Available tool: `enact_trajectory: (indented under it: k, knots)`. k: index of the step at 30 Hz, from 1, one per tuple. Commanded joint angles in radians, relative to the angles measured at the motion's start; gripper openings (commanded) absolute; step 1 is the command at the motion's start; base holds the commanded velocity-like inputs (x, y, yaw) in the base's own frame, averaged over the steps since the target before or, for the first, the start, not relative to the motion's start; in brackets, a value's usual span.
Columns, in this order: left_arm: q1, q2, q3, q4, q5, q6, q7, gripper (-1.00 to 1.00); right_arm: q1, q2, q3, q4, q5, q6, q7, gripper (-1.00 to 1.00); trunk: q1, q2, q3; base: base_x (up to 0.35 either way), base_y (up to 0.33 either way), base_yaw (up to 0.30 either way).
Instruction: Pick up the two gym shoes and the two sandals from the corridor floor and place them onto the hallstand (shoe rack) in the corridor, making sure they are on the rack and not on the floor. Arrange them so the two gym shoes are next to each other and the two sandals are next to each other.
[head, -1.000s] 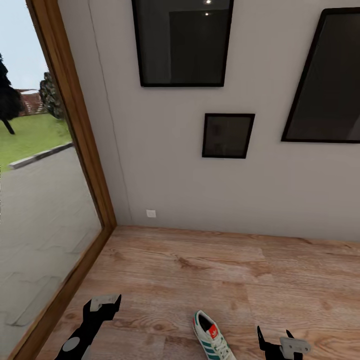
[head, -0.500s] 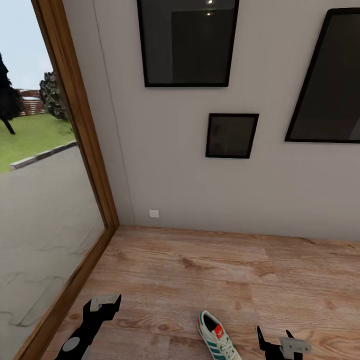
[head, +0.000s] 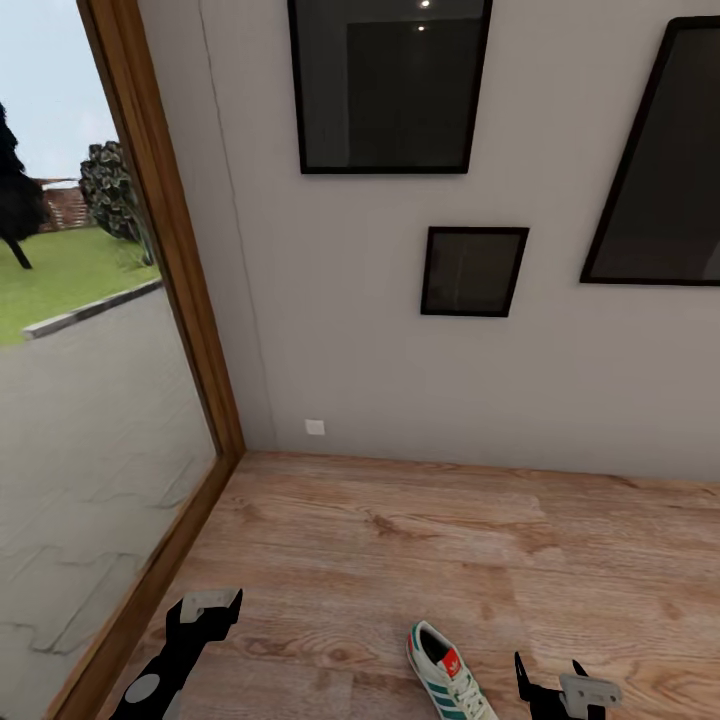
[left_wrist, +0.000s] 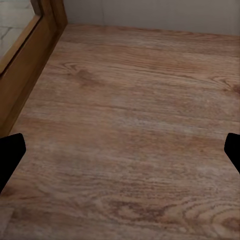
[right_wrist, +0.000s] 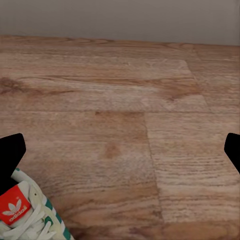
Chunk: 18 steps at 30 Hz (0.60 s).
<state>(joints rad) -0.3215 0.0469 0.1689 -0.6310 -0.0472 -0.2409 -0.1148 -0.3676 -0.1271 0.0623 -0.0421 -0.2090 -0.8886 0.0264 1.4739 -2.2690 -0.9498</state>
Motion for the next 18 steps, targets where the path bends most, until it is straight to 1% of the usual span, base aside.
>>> enact_trajectory:
  k: [1,7,9,13,18]
  knots:
    - [-0.001,-0.001,0.006,0.001,-0.005,-0.003,-0.008,1.00,-0.001,0.000,0.007,0.001,-0.010,-0.003,0.003,1.00,0.000,0.000,-0.001,0.000,0.008,0.000]
    - [-0.001,-0.001,0.006,0.001,-0.005,-0.003,-0.008,1.00,-0.001,0.000,0.007,0.000,-0.009,-0.001,0.003,1.00,0.000,0.000,-0.001,0.000,0.003,-0.004]
    - [-0.001,-0.001,0.006,0.001,-0.005,-0.003,-0.008,1.00,-0.001,0.000,0.007,0.000,-0.009,-0.001,0.003,1.00,0.000,0.000,-0.001,0.000,0.000,-0.107]
    - [-0.001,-0.001,0.006,0.001,-0.005,-0.003,-0.008,1.00,-0.001,0.000,0.007,0.000,-0.009,-0.001,0.003,1.00,0.000,0.000,-0.001,0.000,0.000,-0.180]
    - [-0.001,-0.001,0.006,0.001,-0.005,-0.003,-0.008,1.00,-0.001,0.000,0.007,0.000,-0.009,-0.002,0.003,1.00,0.000,0.000,-0.001,0.000,0.000,-0.241]
